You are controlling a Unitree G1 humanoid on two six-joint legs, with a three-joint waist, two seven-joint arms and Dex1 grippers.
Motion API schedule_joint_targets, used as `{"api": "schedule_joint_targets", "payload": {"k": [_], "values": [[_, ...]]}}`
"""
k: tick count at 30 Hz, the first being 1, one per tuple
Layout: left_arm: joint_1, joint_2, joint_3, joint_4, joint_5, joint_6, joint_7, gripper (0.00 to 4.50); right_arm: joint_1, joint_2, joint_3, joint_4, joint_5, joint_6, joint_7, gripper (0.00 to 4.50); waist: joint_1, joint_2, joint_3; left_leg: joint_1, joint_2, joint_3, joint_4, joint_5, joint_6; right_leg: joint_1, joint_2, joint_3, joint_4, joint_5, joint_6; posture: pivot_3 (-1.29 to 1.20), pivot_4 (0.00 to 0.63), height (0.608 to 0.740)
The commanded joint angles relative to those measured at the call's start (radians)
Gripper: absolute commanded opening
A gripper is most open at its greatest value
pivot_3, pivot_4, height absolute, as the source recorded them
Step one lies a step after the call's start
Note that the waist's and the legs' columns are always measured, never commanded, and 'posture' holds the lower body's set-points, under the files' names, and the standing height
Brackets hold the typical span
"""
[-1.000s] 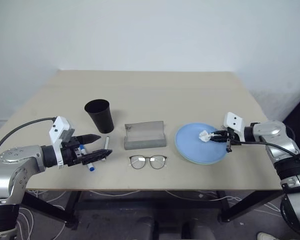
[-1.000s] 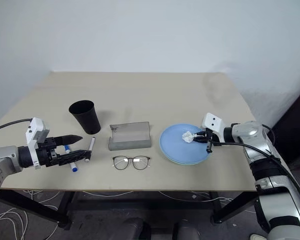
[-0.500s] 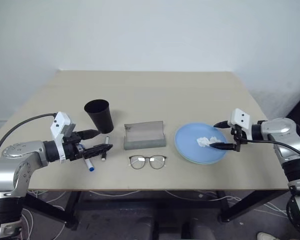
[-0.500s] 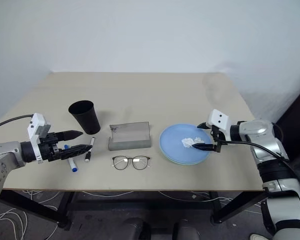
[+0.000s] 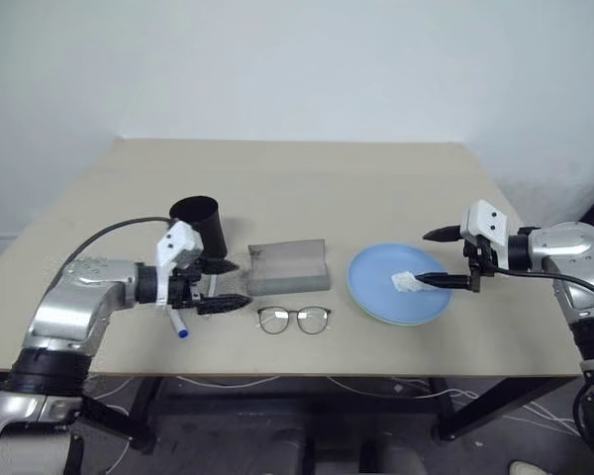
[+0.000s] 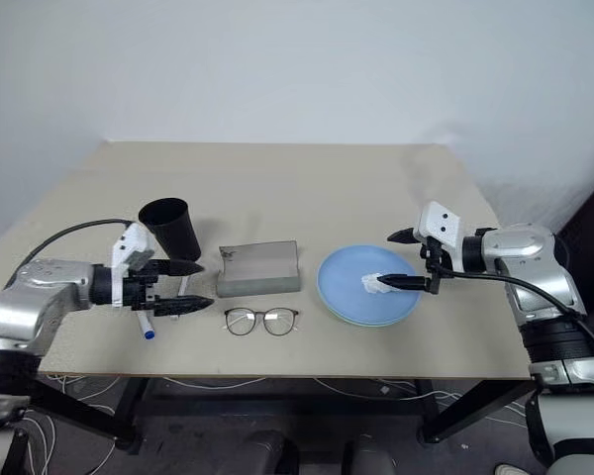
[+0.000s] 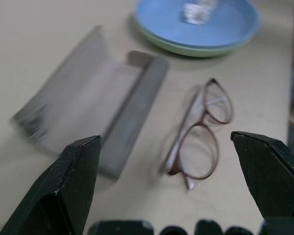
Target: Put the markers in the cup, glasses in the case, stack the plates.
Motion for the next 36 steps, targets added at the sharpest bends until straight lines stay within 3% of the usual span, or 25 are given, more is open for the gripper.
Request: {"api": "schedule_joint_targets", "payload": {"k": [1, 15, 36], "values": [[-0.063, -0.019, -0.042, 0.042, 0.044, -0.058, -0.058, 4.50, 0.015, -0.003, -0.029, -0.052, 0.026, 0.012, -0.018, 4.48, 0.000, 0.000, 0.000, 0.000, 0.000, 0.000, 0.000, 0.000, 0.000, 0.000, 0.000, 0.000, 0.000, 0.000, 0.000, 0.00, 0.000, 0.701], [-0.192, -0.109, -0.202, 0.139, 0.180, -0.184, -0.214, 4.50, 0.079, -0.003, -0.041, -0.116, 0.047, 0.058, -0.067, 4.48, -0.001, 0.000, 0.000, -0.001, 0.001, 0.003, 0.004, -0.001, 0.002, 0.001, 0.003, 0.002, 0.001, 0.001, 0.001, 0.00, 0.000, 0.701], [-0.259, -0.227, -0.293, 0.252, 0.332, -0.325, -0.220, 4.50, 0.106, -0.007, -0.044, -0.144, 0.065, 0.080, -0.087, 4.48, 0.000, -0.001, 0.000, -0.001, 0.002, 0.011, 0.007, -0.001, 0.010, 0.001, 0.002, 0.004, 0.001, 0.005, 0.008, 0.00, 0.000, 0.701]]}}
